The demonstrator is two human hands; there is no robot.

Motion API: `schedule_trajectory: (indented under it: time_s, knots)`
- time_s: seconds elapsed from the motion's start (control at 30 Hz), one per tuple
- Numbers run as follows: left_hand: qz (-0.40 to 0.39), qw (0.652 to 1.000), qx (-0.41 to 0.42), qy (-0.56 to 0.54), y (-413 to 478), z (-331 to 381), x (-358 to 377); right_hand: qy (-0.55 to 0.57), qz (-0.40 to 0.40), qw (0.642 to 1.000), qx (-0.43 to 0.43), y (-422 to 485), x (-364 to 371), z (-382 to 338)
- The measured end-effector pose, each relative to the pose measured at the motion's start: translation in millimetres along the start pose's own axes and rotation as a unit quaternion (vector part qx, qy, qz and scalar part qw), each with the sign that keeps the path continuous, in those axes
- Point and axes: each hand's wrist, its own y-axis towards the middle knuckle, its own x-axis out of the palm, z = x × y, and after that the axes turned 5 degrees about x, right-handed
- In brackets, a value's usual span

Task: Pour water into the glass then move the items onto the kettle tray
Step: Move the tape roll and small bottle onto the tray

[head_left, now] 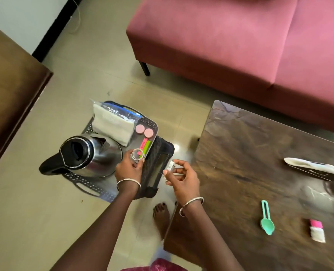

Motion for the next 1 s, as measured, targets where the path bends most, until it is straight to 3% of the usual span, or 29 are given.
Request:
schedule_trajectory:
  time_s: [0.23,0.47,0.83,0.93,1.0]
  knots:
    - [-0.011,0.997,-0.041,0.071,63.4,-7.5,33.2,-0.023,-0.009,1.000,0.004,32.9,13.3,-7.5]
    - [0.026,0.994,-0.078,0.069,85.3,-7.1,58.9,-0.027,0.006,0.999,0.023,50.2,9.4,-2.4]
    - [0.056,0.991,-0.120,-0.029,72.9,-0.7,51.8,-0.055,-0.013,0.998,0.029,50.8,38.5,4.0]
    - [0.069,0.984,-0.160,-0.047,58.9,-13.4,39.8,-0.062,-0.017,0.998,0.021,55.0,52.2,-1.7]
    - [0.036,0.977,-0.197,-0.079,51.2,-27.2,35.5,-0.070,-0.021,0.997,0.013,58.1,64.1,-8.1]
